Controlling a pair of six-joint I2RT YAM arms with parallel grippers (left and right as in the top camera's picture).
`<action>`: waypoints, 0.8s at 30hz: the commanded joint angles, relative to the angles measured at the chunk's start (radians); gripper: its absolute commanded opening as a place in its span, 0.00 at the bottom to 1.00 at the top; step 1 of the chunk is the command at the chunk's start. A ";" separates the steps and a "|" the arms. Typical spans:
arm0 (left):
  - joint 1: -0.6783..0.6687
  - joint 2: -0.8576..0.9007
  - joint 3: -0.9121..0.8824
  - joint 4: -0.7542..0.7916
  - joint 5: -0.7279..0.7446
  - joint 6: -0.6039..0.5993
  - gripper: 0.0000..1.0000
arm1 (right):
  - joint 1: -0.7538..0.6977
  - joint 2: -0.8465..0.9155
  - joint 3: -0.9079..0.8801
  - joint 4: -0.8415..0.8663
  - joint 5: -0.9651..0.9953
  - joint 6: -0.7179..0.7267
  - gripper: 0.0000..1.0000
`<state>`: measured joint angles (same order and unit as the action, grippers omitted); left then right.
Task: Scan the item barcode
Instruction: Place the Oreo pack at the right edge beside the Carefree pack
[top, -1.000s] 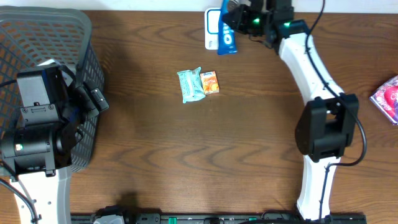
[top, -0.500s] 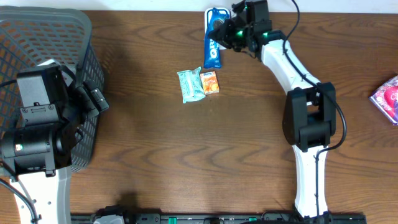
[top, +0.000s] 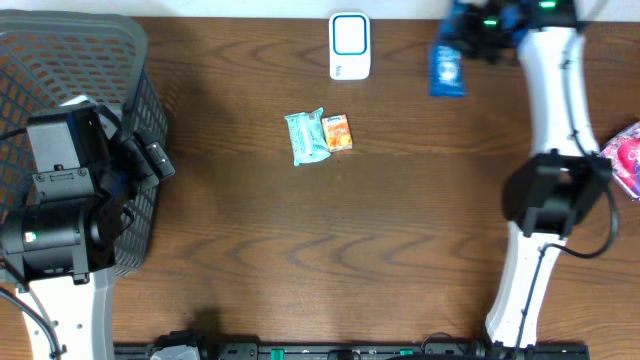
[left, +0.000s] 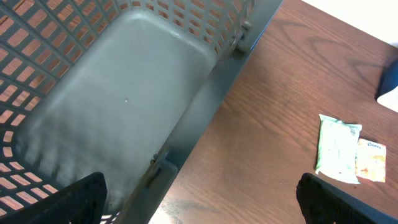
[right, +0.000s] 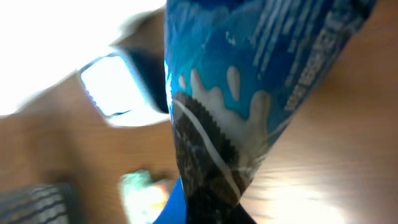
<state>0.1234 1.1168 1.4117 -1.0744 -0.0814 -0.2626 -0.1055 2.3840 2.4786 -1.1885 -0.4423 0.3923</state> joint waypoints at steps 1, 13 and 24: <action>0.004 0.001 0.019 -0.003 -0.009 -0.005 0.98 | -0.094 -0.024 0.027 -0.079 0.195 -0.172 0.01; 0.004 0.001 0.019 -0.003 -0.009 -0.005 0.98 | -0.289 -0.021 -0.042 -0.076 0.437 -0.354 0.67; 0.004 0.001 0.019 -0.003 -0.009 -0.005 0.98 | -0.285 -0.019 -0.048 -0.124 0.344 -0.330 0.82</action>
<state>0.1234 1.1168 1.4117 -1.0744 -0.0814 -0.2626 -0.4088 2.3840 2.4382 -1.2984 -0.0395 0.0696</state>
